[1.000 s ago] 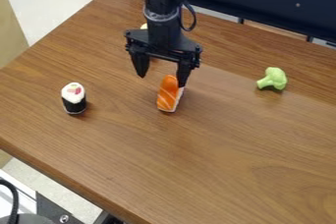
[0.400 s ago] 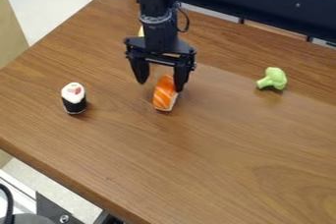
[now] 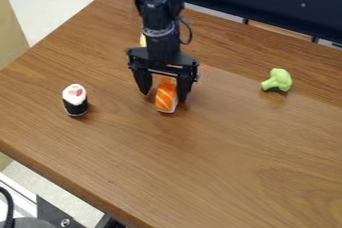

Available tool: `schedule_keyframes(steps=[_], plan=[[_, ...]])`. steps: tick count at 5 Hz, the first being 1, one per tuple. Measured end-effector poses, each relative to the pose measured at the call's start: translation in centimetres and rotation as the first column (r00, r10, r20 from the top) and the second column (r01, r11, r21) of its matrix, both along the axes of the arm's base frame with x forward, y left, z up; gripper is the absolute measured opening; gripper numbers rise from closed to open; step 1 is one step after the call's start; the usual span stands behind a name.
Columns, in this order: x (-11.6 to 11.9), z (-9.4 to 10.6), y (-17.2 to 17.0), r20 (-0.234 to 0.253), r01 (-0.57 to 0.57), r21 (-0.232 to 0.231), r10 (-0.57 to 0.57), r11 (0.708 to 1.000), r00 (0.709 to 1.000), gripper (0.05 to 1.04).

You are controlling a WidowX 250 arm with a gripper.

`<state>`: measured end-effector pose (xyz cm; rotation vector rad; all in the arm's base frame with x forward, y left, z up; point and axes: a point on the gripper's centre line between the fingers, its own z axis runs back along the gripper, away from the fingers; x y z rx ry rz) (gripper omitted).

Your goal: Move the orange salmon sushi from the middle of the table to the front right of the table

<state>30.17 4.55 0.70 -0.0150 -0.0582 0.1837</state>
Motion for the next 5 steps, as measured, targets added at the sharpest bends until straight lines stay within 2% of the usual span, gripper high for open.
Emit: schedule_keyframes(steps=[1,2,3,4,5], plan=[[-0.1,-0.2,-0.2,0.011,-0.007,-0.008,0.007,1.0,1.0,0.958],[-0.4,-0.5,-0.4,0.016,0.032,-0.039,-0.032,0.999,0.999,0.69],[-0.7,-0.5,-0.2,0.0,0.033,-0.054,-0.033,0.998,0.999,0.554],[-1.1,-0.5,-0.4,-0.032,0.022,-0.066,-0.025,0.998,0.999,0.553],[-1.3,0.9,-0.9,-0.058,0.0,-0.047,-0.003,0.999,0.998,0.553]])
